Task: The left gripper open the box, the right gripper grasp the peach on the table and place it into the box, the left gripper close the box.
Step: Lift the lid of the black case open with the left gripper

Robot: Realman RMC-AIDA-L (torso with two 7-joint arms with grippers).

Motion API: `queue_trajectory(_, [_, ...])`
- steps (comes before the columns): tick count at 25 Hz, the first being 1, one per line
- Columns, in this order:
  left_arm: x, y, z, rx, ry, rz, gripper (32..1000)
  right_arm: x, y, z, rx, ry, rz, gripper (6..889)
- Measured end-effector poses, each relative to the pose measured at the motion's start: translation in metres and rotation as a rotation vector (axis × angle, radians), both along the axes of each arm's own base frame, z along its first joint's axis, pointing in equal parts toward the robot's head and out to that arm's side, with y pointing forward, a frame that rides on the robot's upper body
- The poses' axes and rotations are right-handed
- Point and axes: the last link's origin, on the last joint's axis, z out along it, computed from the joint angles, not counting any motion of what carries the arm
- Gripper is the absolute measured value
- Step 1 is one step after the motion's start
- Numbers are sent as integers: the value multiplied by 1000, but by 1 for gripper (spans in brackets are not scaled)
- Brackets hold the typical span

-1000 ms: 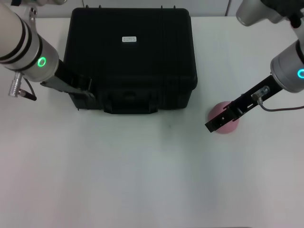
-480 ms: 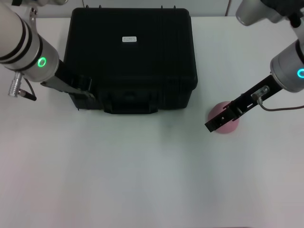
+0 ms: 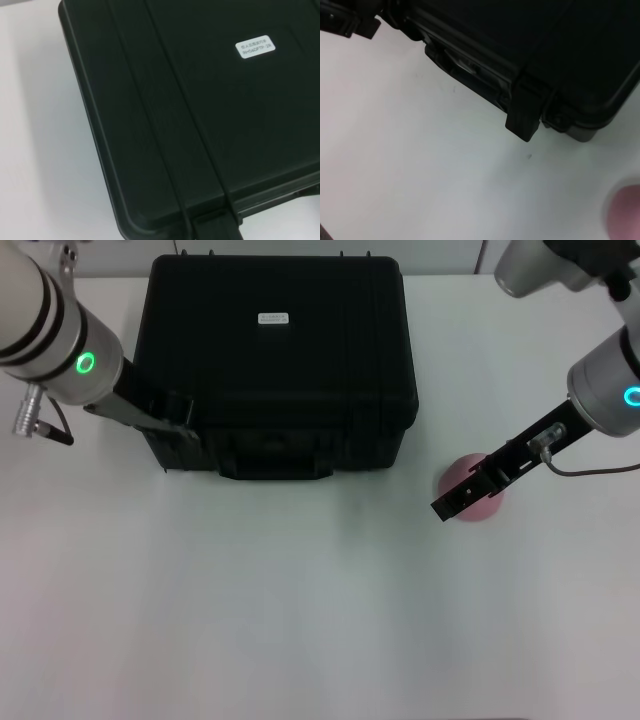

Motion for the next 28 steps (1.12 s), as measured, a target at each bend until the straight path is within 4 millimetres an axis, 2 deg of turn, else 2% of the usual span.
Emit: queue_trajectory(28, [47, 6, 32, -9, -44, -139, 405, -2, 5, -5, -13, -4, -2, 799])
